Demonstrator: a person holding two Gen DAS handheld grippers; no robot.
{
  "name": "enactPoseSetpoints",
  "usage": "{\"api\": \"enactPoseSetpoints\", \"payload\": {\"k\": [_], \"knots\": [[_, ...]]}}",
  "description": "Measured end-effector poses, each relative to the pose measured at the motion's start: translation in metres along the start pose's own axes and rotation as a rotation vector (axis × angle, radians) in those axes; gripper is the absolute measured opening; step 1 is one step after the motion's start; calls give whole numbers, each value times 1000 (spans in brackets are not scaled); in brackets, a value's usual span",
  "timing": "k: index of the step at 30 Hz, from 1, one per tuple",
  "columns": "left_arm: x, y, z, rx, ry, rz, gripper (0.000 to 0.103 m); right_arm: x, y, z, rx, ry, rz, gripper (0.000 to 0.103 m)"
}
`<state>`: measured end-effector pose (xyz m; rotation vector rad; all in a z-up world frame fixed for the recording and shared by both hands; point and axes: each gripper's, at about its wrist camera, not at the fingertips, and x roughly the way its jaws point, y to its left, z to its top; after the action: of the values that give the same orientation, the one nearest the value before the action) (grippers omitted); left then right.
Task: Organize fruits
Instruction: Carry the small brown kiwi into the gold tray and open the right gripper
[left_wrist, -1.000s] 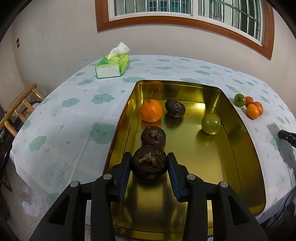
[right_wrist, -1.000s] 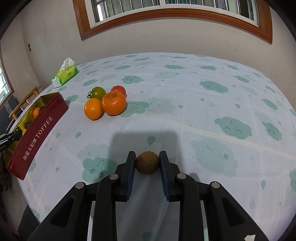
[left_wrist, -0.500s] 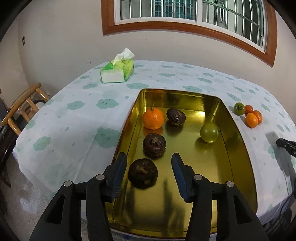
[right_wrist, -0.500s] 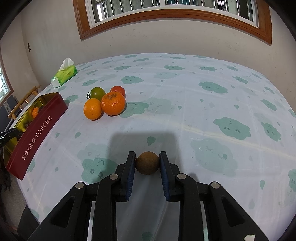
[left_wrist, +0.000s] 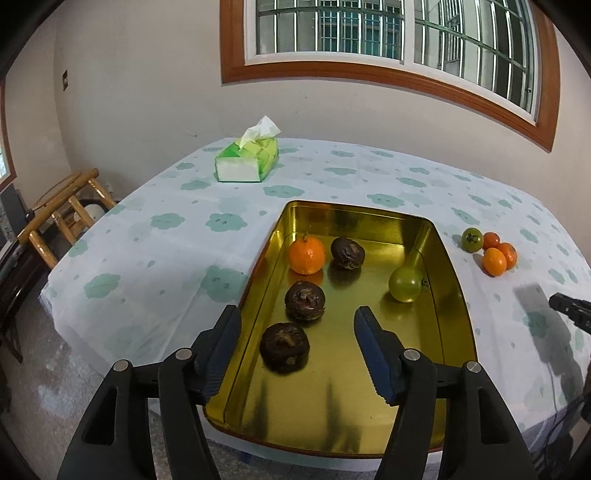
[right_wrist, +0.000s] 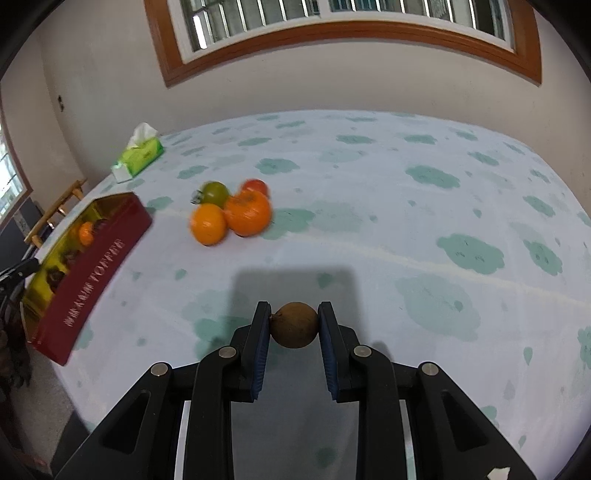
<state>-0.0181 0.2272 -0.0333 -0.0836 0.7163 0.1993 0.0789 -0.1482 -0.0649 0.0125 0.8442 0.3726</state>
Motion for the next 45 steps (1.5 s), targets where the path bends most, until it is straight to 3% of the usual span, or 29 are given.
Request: {"api": "enactPoseSetpoints", "payload": {"k": [14,21,33,45], "knots": [[-16,17,-3,-35,-38,53,78,-32,117,32,-161,-54,208,24],[-17,24,-4,-51,-37,57,79,-16,181,47,-257,-17,321,24],[-14,32,-9,-41,-34,81,81,42,239,55,-323,97,366,24],[-10,38,-13,-39,-22,83,81,71,257,58,-334,144,363,24]]}}
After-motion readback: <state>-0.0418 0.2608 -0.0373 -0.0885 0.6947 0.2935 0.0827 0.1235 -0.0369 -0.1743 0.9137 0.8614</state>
